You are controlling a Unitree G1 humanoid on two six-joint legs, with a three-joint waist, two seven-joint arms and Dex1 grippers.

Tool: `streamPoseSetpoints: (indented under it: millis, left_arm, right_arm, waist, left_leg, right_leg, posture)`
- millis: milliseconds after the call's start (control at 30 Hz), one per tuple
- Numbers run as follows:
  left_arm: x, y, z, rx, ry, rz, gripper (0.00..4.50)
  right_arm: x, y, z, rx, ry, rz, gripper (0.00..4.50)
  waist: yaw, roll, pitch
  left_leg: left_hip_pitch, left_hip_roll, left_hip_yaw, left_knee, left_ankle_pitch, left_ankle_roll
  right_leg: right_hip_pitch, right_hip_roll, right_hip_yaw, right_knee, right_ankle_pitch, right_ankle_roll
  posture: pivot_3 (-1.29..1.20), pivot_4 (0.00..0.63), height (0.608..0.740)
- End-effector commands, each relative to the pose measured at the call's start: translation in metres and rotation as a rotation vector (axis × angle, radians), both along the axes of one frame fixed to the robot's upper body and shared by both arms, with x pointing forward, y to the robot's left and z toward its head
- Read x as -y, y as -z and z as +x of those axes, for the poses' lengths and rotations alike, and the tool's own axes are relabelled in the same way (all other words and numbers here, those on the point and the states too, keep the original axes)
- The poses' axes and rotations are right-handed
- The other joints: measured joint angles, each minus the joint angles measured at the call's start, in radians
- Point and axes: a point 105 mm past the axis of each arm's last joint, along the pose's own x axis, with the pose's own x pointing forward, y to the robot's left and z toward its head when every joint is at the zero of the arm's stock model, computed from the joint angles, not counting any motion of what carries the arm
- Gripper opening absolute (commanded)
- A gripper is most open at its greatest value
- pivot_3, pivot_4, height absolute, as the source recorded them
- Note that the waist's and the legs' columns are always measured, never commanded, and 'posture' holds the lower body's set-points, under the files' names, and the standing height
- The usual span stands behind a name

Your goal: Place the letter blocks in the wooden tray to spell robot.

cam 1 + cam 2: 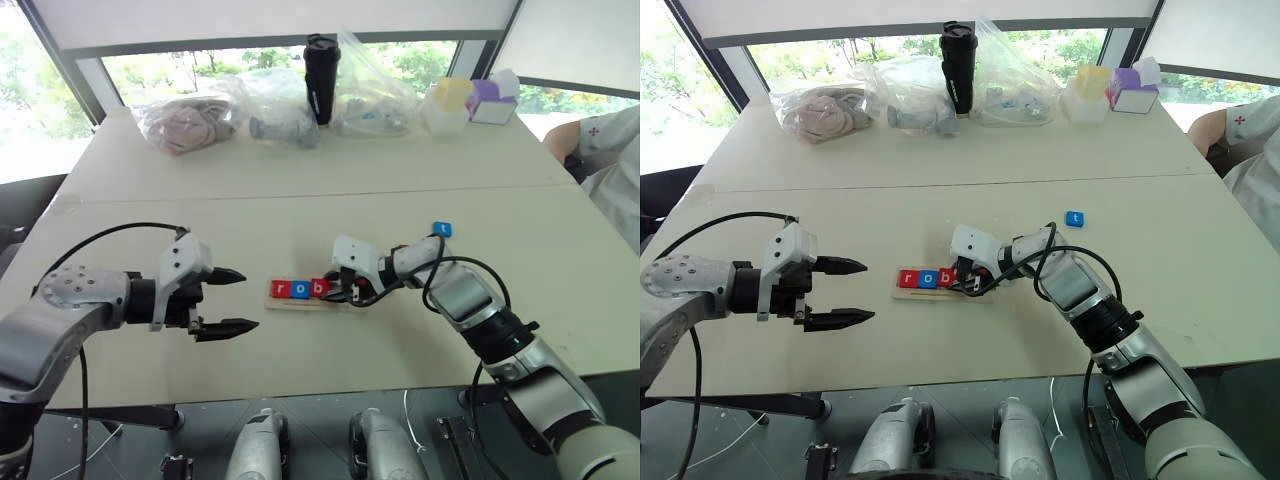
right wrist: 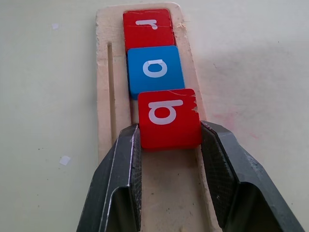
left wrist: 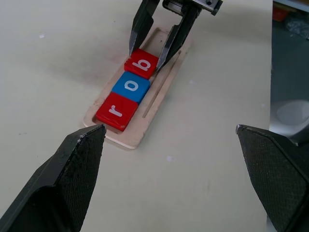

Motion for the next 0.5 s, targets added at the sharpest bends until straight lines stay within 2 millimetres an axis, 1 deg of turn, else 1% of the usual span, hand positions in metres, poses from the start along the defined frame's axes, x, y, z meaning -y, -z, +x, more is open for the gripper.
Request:
streamPoseSetpoints:
  millis: [33,500]
  left_arm:
    - [0.0035,-0.0061,-0.0017,0.034,0.015,-0.004,4.5]
    - [0.0044,-0.0056,-0.0001,0.04,0.012,-0.005,4.5]
  right_arm:
    - [-0.0026,-0.0069,0.0008,0.028,-0.026,-0.002,1.17]
    - [-0.0065,-0.0059,-0.0036,0.009,-0.05,0.004,1.17]
  waist:
    - [0.0,0.0,0.0]
    - [0.0,0.0,0.0]
  left_leg:
    - [0.0,0.0,0.0,0.0,0.0,0.0]
    - [0.0,0.0,0.0,0.0,0.0,0.0]
  right_leg:
    - [0.0,0.0,0.0,0.0,0.0,0.0]
    - [0.0,0.0,0.0,0.0,0.0,0.0]
  posture:
    - [0.0,0.15,0.74]
    - [0.0,0.15,0.74]
